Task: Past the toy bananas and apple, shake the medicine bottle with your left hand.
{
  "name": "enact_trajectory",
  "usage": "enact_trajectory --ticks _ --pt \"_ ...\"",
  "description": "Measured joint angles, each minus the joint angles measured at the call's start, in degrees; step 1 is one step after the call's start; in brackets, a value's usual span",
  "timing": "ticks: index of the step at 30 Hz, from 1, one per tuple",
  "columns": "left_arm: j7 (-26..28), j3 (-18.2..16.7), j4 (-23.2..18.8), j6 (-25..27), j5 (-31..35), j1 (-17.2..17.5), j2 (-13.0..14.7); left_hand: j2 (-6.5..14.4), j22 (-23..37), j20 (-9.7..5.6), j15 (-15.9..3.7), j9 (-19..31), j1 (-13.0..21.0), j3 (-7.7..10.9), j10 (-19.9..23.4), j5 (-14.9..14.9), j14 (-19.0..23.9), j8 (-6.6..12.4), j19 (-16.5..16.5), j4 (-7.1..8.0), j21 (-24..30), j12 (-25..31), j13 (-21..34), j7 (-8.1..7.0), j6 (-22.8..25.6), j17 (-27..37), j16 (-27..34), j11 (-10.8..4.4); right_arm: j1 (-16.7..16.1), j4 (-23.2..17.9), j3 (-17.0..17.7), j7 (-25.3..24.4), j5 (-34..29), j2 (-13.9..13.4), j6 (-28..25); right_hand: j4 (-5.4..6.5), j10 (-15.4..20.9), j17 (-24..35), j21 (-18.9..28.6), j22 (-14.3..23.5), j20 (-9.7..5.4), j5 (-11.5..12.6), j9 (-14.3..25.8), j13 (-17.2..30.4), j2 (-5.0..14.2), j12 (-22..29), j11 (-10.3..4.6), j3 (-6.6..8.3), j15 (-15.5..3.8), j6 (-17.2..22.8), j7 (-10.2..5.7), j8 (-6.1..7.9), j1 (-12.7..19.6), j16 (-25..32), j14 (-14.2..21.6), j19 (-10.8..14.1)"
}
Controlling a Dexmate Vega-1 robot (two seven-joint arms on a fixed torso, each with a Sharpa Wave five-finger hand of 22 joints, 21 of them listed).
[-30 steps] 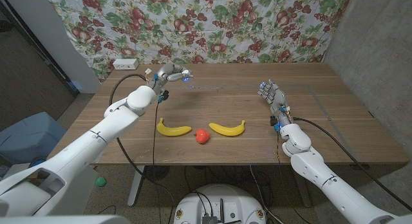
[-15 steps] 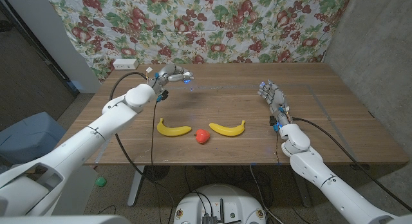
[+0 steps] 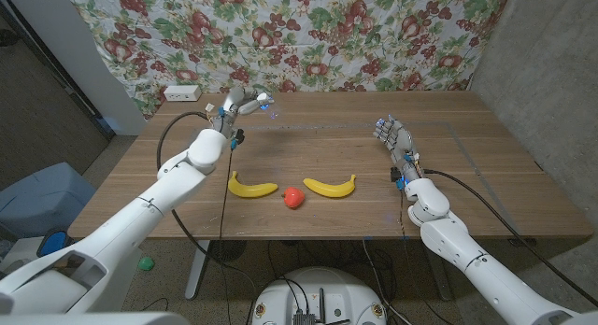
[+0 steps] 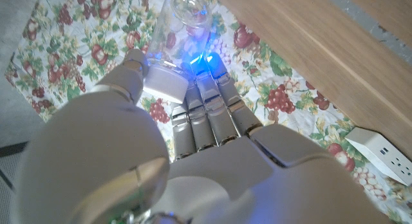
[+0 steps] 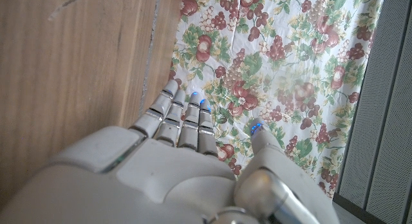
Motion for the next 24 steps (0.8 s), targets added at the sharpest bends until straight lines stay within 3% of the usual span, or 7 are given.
enact_trajectory --ticks 5,12,17,24 --pt "5.99 -1.13 1.29 -3.23 1.76 1.25 -2.88 0.0 0.0 0.0 0.01 0.0 0.0 0.0 0.01 -0.03 0.0 0.2 0.0 0.0 0.22 -0.05 -0.01 0.0 0.0 0.09 -0.05 0.0 0.17 0.0 -0.03 0.0 -0.01 0.0 -0.04 0.0 0.0 0.0 -0.22 0.0 0.0 0.0 0.0 0.0 0.0 0.0 0.0 0.0 0.0 0.0 0.0 0.0 0.0 0.0 0.0 0.0" --pt "8.41 -1.68 1.73 -4.26 2.64 1.89 -4.22 0.0 0.0 0.0 0.01 0.0 0.0 0.0 0.08 -0.06 0.01 0.2 0.0 0.0 0.21 -0.07 -0.03 0.0 0.0 0.31 -0.06 -0.08 0.34 0.18 -0.05 0.14 -0.01 -0.01 -0.07 0.0 0.0 0.0 -0.22 0.0 0.0 0.0 0.0 0.0 0.0 0.0 0.0 0.0 0.0 0.0 0.0 0.0 0.0 0.0 0.0 0.0" --pt "7.18 -1.72 1.06 -3.07 2.5 1.92 -3.72 0.0 0.01 0.0 0.01 0.0 0.0 0.0 0.08 0.02 0.01 0.2 0.0 0.0 0.21 -0.09 -0.04 0.0 0.0 0.32 -0.06 -0.08 0.36 0.23 -0.05 0.2 -0.01 -0.03 -0.07 0.0 0.0 0.0 -0.22 0.0 0.0 0.0 0.0 0.0 0.0 0.0 0.0 0.0 0.0 0.0 0.0 0.0 0.0 0.0 0.0 0.0" --pt "1.4 -0.61 -1.01 1.3 1.67 0.69 -0.88 0.0 0.01 0.0 0.02 0.0 0.0 0.0 0.08 0.04 0.02 0.2 0.0 0.0 0.43 -0.1 0.01 0.0 0.0 0.32 0.13 -0.08 0.33 0.28 0.09 0.3 0.2 -0.09 -0.07 0.0 0.0 0.0 -0.44 0.0 -0.33 0.0 0.0 0.0 0.0 0.0 0.0 0.0 0.0 0.0 0.0 0.0 0.0 0.0 0.0 0.33"
